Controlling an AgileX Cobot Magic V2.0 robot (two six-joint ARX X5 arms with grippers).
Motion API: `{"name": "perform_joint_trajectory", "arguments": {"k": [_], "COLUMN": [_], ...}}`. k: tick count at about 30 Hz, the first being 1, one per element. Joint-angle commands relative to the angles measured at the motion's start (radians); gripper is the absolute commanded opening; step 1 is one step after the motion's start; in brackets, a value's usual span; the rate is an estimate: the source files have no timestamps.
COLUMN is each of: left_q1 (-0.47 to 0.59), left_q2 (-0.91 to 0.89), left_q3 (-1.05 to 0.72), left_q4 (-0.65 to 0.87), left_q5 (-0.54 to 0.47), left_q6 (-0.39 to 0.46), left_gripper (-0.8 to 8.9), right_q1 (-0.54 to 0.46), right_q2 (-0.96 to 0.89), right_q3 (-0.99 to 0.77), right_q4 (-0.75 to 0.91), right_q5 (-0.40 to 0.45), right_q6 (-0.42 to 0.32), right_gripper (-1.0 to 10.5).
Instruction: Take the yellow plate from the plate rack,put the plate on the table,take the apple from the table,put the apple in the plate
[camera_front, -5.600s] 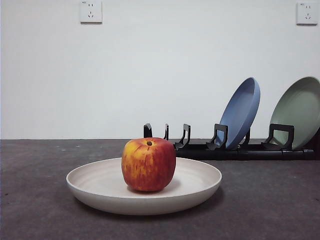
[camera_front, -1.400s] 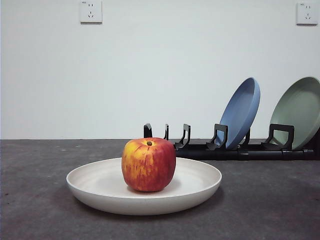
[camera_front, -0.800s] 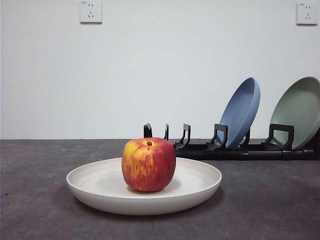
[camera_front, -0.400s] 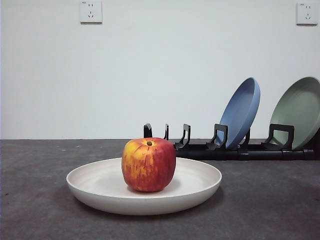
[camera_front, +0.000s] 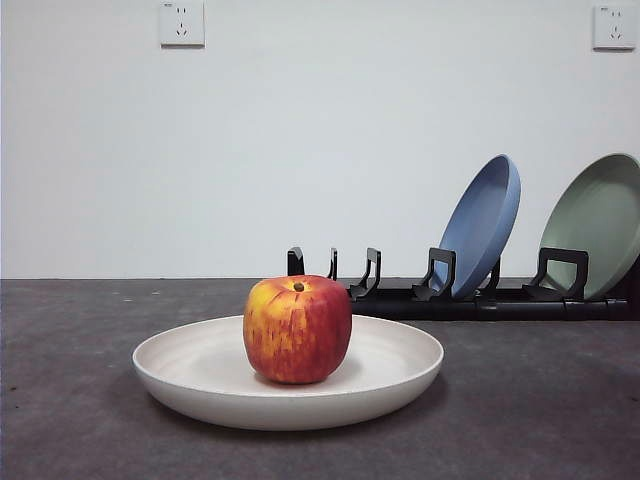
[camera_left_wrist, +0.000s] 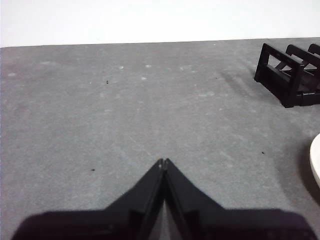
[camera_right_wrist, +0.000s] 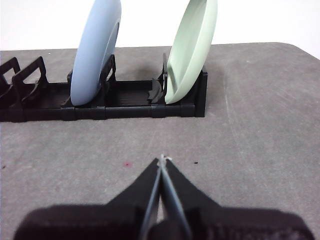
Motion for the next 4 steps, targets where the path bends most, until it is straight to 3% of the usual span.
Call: {"name": "perform_joint_trajectory", "arguments": {"k": [1, 4], "left_q1": [0.003, 0.003], "left_q2": [0.0, 0.0], "left_q3": [-0.01, -0.01], "left_q4": [0.011, 0.011], "left_q5": [0.005, 0.005], "left_q6": [-0.006, -0.006], "left_gripper": [-0.03, -0.04], "right_q1": [0.0, 0.0], "right_q2": [-0.002, -0.002], "right_q3": [-0.01, -0.01], "right_q4": [0.005, 0.004], "right_q5": [-0.003, -0.003], "right_q6": [0.011, 0.011], "right_gripper": [0.0, 0.0]}}
